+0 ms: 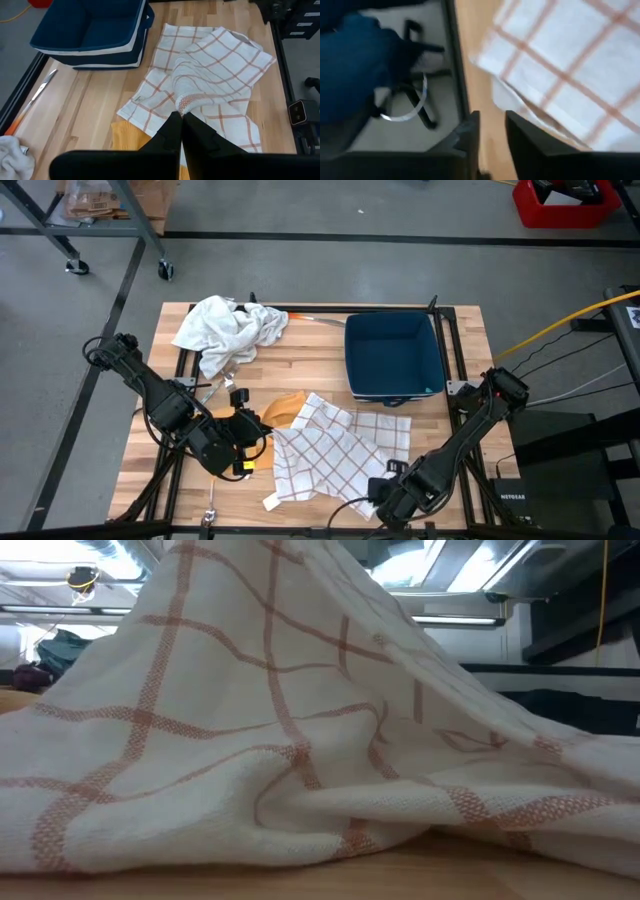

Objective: Fold towel
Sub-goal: Fold the white-and-brown checkered towel

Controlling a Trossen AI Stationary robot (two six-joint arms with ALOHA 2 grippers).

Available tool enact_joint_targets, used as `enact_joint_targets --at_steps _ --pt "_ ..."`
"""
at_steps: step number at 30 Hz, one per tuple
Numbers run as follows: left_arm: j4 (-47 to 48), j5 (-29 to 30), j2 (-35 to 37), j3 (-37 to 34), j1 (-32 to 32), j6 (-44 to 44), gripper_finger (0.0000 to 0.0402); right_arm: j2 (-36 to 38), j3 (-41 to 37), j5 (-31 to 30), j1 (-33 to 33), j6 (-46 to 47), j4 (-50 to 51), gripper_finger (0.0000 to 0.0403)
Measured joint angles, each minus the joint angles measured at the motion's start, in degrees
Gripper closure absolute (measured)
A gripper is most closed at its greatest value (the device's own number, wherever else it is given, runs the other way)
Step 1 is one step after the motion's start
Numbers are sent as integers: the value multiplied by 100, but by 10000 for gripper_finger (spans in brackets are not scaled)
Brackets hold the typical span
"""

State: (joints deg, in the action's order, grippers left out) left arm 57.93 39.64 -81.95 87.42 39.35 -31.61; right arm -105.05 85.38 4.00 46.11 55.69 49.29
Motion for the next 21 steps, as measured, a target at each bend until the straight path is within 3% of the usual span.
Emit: enact_joint_targets --at_steps 4,8,13,21 --pt "-4 0 0 -1 -2 0 401 -347 0 -99 2 98 -484 243" --pt "-7 0 0 -2 -2 9 401 -794 0 52 4 101 -955 217" --pt "-7 0 0 -2 7 9 401 -1220 0 557 0 -61 -1418 214" --pt "-7 0 0 -2 7 -14 401 -1387 0 588 0 -127 -1447 228"
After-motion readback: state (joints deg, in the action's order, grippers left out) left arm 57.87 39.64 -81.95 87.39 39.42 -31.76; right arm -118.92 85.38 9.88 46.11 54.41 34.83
